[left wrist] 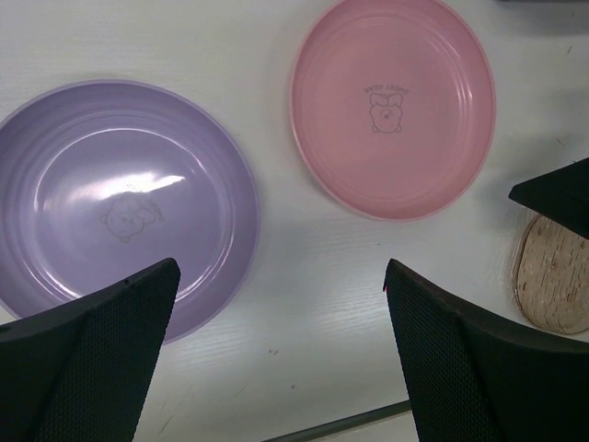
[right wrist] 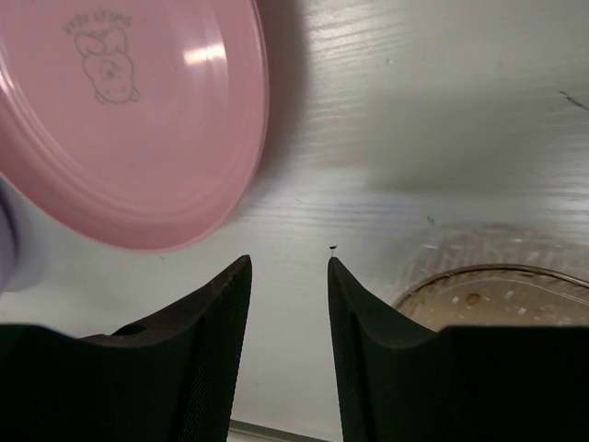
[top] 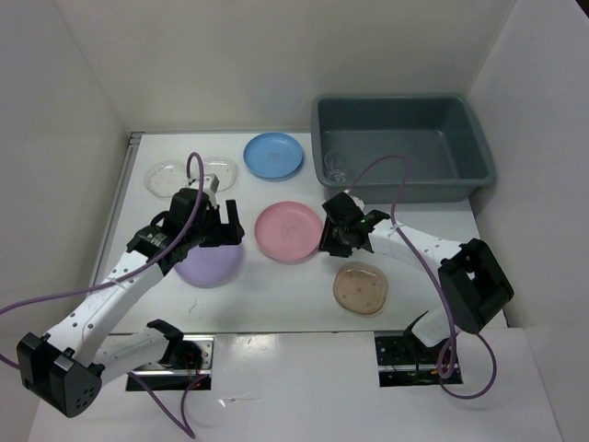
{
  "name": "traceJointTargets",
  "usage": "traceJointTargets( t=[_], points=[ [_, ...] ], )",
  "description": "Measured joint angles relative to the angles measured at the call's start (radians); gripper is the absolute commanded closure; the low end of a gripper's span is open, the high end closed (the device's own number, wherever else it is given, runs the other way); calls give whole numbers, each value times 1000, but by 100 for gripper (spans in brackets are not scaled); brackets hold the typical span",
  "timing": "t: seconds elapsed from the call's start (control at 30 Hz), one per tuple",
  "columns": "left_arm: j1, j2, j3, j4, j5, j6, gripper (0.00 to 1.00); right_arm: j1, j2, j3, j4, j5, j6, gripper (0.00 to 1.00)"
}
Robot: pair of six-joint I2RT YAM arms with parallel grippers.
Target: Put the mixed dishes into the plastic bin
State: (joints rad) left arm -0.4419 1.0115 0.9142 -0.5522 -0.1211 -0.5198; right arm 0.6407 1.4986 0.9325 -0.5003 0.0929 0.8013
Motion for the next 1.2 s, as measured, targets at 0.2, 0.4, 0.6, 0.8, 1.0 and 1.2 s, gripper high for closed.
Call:
traceJointTargets(
  t=[0.2,0.4,0.6,0.8,1.0,1.2],
  points=[
    [0,8,0,0,8,-4,1,0,15,-19,141,-12,120,56],
    [0,14,0,0,16,-1,1,0,63,-19,206,-10,172,56],
    [0,14,0,0,18,1,1,0,138,-19,219,4,202,58],
    [0,14,0,0,16,2,1,0,144,-19,227,28,224,83],
    [0,14,0,0,13,8,1,0,163,-20,241,35,231,85],
    [0,21,0,0,12,19,1,0,172,-20,254,41,224,100]
  ],
)
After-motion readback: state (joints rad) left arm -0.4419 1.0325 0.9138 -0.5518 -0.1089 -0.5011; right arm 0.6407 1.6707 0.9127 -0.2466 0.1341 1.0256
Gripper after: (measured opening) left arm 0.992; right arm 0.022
